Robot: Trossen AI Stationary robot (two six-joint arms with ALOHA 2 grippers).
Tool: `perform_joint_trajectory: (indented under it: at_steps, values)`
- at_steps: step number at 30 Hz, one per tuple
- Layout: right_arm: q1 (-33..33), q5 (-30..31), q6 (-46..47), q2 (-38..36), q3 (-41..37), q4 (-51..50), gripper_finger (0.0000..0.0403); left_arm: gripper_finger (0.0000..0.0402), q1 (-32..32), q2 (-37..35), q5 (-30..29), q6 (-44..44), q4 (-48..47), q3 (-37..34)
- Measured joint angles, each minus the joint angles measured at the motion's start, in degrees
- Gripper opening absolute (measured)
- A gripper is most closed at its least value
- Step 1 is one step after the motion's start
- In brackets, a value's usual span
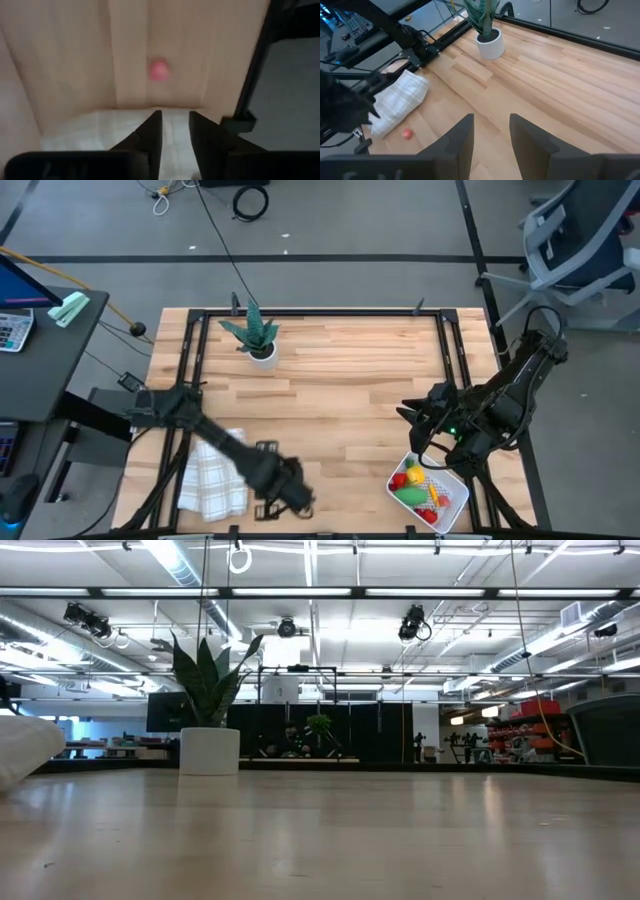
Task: Pick and placing Produce into tupperware
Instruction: Put the pink peach into the white bin
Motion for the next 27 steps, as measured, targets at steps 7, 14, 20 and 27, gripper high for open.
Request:
perform_joint_trajectory:
  at_steps: [7, 14, 20, 27]
  values:
    - [-0.2, 0.0, 0.0, 0.0, 0.0, 0.0, 0.0132, 0.0152, -6.2, 0.5, 0.5, -11.0, 15.1, -15.4]
    - [-0.2, 0.0, 0.1, 0.0, 0.0, 0.2, 0.0132, 0.0177, -5.9, 0.5, -0.8, -16.8, 22.2, -24.0]
    - [-0.2, 0.0, 0.2, 0.0, 0.0, 0.5, 0.0132, 0.0174, -4.1, 0.5, -1.1, -12.3, 22.5, -25.3]
    - [-0.2, 0.0, 0.2, 0.0, 0.0, 0.5, 0.0132, 0.0172, -2.1, 0.5, -1.7, -10.6, 25.0, -25.3]
